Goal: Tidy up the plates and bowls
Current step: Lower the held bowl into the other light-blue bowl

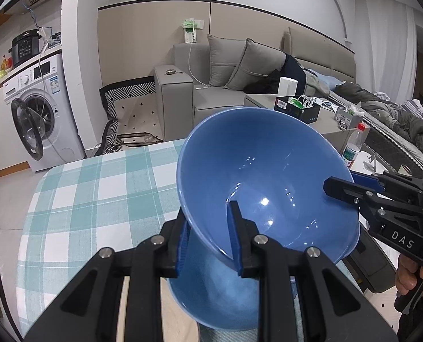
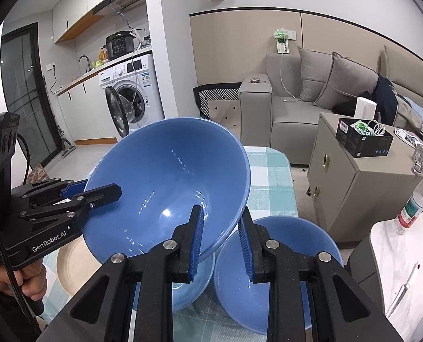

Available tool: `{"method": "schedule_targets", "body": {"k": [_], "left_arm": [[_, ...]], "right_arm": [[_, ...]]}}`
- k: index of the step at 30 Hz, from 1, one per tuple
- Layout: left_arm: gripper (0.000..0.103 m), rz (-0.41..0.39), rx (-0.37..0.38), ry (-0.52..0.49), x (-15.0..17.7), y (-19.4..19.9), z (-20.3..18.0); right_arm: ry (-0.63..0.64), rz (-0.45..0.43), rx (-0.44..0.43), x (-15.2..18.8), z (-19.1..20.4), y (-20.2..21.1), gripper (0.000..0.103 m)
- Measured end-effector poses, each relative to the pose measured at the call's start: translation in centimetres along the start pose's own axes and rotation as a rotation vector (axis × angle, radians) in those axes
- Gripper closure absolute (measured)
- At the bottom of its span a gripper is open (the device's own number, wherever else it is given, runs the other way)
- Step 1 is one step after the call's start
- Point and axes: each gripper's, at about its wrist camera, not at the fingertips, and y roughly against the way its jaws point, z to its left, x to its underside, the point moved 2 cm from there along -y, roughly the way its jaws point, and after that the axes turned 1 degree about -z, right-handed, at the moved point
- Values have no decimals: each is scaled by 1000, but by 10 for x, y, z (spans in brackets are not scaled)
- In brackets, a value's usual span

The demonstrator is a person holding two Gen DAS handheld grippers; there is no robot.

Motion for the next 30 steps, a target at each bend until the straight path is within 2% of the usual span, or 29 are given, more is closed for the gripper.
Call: {"method": "schedule_targets", "body": {"k": [30], "left_arm": [[80, 37, -26, 26, 38, -1, 15]], "right_arm": [[22, 66, -25, 30, 19, -17, 78]]}}
